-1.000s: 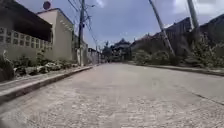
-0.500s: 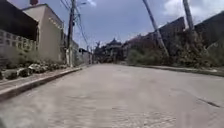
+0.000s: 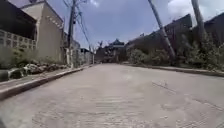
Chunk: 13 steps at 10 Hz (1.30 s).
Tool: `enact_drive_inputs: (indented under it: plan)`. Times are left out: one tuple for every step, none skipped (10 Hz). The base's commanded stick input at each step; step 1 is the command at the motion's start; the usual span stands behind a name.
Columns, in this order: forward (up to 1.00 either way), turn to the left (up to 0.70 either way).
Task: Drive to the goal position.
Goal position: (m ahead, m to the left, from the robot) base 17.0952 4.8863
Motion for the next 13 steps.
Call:
enact_drive_inputs:
  plan:
    - [1.00, 0.00]
    - [1.00, 0.00]
    - [1.00, 0.00]
    - [1.00, 0.00]
    - [1.00, 0.00]
    - [1.00, 0.00]
    - [1.00, 0.00]
    - [1.00, 0.00]
    - [1.00, 0.00]
    - [1.00, 0.00]
    - [1.00, 0.00]
    - [1.00, 0.00]
    - [1.00, 0.00]
